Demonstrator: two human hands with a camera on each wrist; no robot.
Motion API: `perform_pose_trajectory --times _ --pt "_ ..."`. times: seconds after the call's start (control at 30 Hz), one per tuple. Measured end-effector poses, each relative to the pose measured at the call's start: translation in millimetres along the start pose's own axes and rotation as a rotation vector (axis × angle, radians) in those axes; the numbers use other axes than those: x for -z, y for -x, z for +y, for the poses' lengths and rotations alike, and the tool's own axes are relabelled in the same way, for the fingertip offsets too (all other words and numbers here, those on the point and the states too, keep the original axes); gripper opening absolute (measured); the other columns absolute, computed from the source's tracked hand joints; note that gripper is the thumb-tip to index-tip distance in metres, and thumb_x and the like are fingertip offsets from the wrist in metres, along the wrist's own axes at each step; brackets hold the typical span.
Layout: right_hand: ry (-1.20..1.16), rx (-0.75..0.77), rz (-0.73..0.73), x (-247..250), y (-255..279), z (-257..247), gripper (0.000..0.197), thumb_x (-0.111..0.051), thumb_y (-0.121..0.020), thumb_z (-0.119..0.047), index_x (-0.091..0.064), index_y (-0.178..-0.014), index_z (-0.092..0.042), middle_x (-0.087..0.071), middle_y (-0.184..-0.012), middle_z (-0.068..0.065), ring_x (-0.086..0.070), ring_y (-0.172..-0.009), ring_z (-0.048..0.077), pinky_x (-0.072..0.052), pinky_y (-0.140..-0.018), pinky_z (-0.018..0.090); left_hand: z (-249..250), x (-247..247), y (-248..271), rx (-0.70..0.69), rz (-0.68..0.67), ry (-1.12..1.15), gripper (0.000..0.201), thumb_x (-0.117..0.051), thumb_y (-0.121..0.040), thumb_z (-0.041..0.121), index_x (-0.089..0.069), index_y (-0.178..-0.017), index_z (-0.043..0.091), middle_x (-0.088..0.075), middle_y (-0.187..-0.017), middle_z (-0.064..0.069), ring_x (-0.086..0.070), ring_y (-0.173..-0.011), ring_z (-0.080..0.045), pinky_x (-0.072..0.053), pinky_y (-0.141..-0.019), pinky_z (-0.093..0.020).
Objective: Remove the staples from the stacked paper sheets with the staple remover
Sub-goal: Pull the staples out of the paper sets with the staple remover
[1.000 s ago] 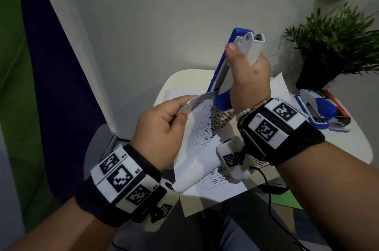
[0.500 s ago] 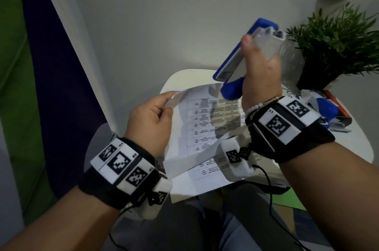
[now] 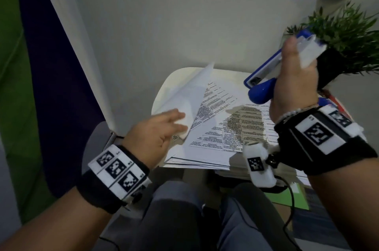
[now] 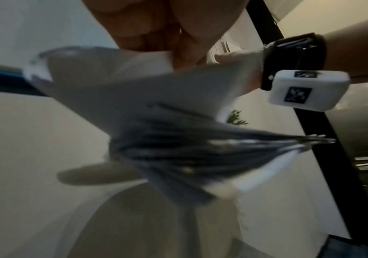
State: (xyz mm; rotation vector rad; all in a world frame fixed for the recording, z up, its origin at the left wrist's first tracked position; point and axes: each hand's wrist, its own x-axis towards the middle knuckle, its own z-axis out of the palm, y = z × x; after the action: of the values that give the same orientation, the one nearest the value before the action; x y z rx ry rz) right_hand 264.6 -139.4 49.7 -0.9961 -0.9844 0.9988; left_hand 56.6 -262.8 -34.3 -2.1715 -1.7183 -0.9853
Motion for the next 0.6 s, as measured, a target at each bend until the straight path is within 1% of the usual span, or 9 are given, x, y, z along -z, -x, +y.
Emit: perform_pose_trajectory --times 0.03,0.07,0.17,0.27,0.37,0.43,0.5,0.53,0.6 --pt "0.038 -0.003 -0.018 -2 2 5 0.045 -0.056 -0.09 -0.048 -0.046 -0.126 -0.023 -0.056 -0.091 -0.018 -0.056 -0.081 -0.004 -0.044 -0.075 0.014 1 -6 4 -0.018 -0.021 0.041 0.025 -0.053 -0.08 0.008 -0.076 -0.087 0.017 -0.07 -0.108 -0.002 -0.052 -0.109 -0.007 -0.031 -0.097 -0.008" --pt "0.067 -0.008 -0.039 -3 3 12 0.045 -0.056 -0.089 -0.048 -0.047 -0.125 -0.023 -0.057 -0.091 -0.019 -0.056 -0.081 -0.005 -0.045 -0.077 0.015 2 -12 8 -0.029 -0.036 0.078 0.028 -0.048 -0.081 0.014 -0.076 -0.085 0.016 -0.07 -0.107 -0.004 -0.052 -0.109 -0.008 -0.029 -0.101 -0.009" --pt "0.162 -0.038 -0.105 -4 9 34 0.025 -0.058 -0.09 -0.043 -0.048 -0.107 -0.027 -0.057 -0.091 -0.014 -0.057 -0.081 -0.001 -0.046 -0.084 0.027 4 -18 14 -0.056 -0.079 0.112 0.032 -0.044 -0.08 0.017 -0.076 -0.084 0.014 -0.07 -0.106 -0.006 -0.051 -0.11 -0.01 -0.023 -0.106 -0.008" --pt "0.223 -0.065 -0.164 -4 15 49 0.022 -0.055 -0.091 -0.043 -0.045 -0.102 -0.026 -0.056 -0.088 -0.012 -0.055 -0.078 0.001 -0.044 -0.074 0.024 2 -15 15 -0.061 -0.096 0.135 0.034 -0.042 -0.079 0.014 -0.075 -0.086 0.013 -0.069 -0.108 -0.004 -0.051 -0.112 -0.01 -0.023 -0.107 -0.008" --pt "0.231 -0.086 -0.178 -8 17 53 0.025 -0.054 -0.091 -0.046 -0.045 -0.102 -0.026 -0.056 -0.088 -0.012 -0.054 -0.078 0.001 -0.042 -0.07 0.021 0 -12 13 -0.007 -0.018 0.18 0.036 -0.043 -0.079 0.011 -0.073 -0.098 0.016 -0.063 -0.113 0.006 -0.053 -0.111 -0.004 -0.03 -0.103 -0.007" --pt "0.232 -0.102 -0.18 -13 17 53 0.028 -0.054 -0.091 -0.047 -0.045 -0.105 -0.024 -0.055 -0.088 -0.011 -0.054 -0.078 0.001 -0.042 -0.068 0.021 2 -8 7 0.114 0.073 0.196 0.038 -0.049 -0.081 0.009 -0.067 -0.112 0.019 -0.057 -0.114 0.012 -0.051 -0.108 0.003 -0.031 -0.099 -0.005" --pt "0.252 -0.12 -0.171 -18 18 54 0.033 -0.053 -0.091 -0.048 -0.043 -0.107 -0.022 -0.054 -0.086 -0.011 -0.053 -0.074 0.001 -0.04 -0.064 0.02 0 -1 -2 0.329 0.151 0.212 0.035 -0.056 -0.087 0.01 -0.062 -0.12 0.018 -0.055 -0.114 0.013 -0.048 -0.106 0.006 -0.031 -0.096 -0.005" --pt "0.26 -0.129 -0.162 -20 20 54 0.034 -0.053 -0.091 -0.049 -0.043 -0.108 -0.02 -0.053 -0.084 -0.01 -0.052 -0.072 0.002 -0.039 -0.062 0.019 -5 1 -5 0.449 0.154 0.216 0.034 -0.057 -0.089 0.011 -0.061 -0.123 0.018 -0.055 -0.116 0.013 -0.048 -0.106 0.004 -0.031 -0.096 -0.008" --pt "0.269 -0.133 -0.159 -24 23 55 0.036 -0.053 -0.091 -0.049 -0.042 -0.107 -0.02 -0.052 -0.083 -0.01 -0.052 -0.071 0.003 -0.039 -0.061 0.019 -20 4 -11 0.683 0.093 0.223 0.042 -0.059 -0.089 0.012 -0.055 -0.129 0.027 -0.056 -0.123 0.01 -0.051 -0.108 -0.003 -0.033 -0.096 -0.014"
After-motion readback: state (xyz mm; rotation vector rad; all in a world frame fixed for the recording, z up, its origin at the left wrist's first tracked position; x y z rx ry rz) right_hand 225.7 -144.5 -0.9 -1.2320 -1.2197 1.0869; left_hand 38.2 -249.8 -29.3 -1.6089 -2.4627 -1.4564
